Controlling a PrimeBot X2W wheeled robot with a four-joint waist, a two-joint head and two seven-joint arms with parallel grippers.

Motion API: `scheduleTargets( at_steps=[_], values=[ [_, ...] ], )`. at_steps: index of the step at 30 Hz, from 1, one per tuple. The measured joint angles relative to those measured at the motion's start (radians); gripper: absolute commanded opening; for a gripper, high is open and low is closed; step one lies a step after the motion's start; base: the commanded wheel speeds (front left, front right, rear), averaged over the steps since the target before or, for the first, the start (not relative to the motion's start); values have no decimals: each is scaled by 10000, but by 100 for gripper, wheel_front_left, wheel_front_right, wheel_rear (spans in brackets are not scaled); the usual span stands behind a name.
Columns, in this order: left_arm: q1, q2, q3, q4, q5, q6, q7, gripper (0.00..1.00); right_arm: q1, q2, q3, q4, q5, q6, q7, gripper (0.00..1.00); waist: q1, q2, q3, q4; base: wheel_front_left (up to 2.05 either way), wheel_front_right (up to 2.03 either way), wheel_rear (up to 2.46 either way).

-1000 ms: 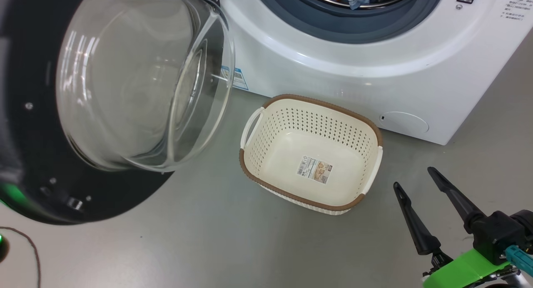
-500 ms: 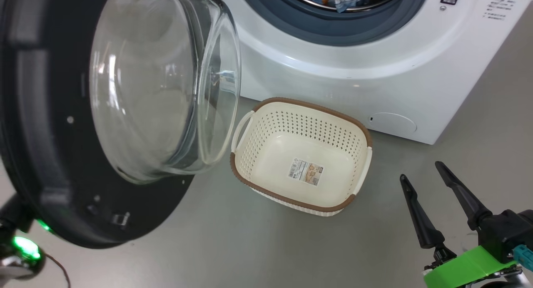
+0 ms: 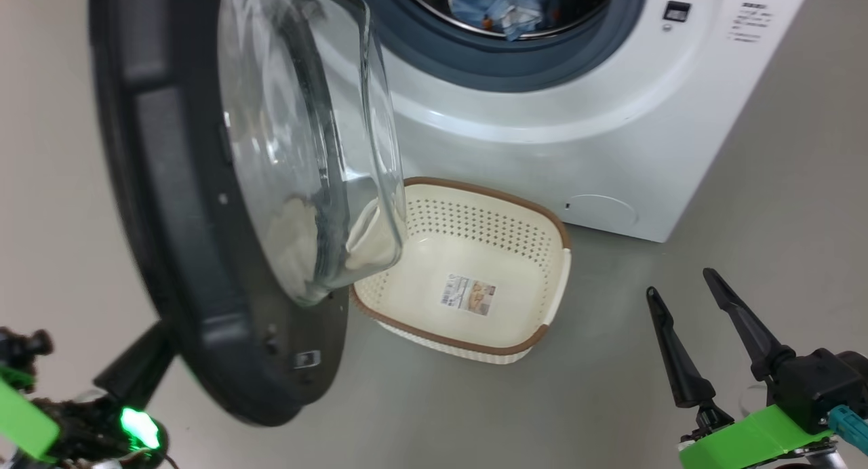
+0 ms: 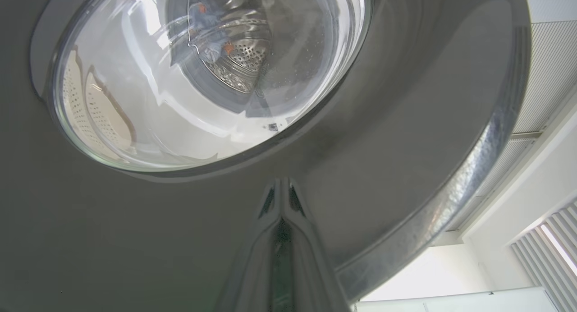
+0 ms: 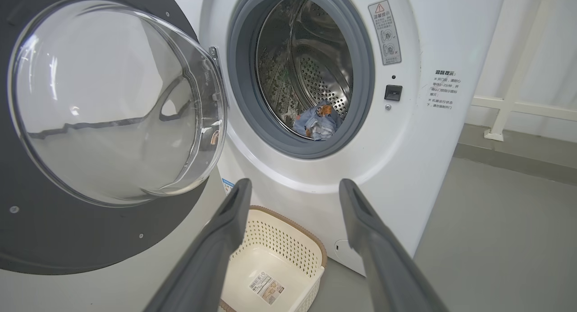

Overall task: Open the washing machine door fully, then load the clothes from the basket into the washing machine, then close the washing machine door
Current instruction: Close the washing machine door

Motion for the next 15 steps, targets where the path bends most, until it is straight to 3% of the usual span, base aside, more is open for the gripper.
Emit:
scheduleTargets(
  at_steps=[15],
  values=[
    [34, -291, -978, -593, -56, 587, 529, 0, 1, 387, 242, 596, 0, 0, -512, 100, 0, 0, -352, -1581, 0, 0, 0]
  ],
)
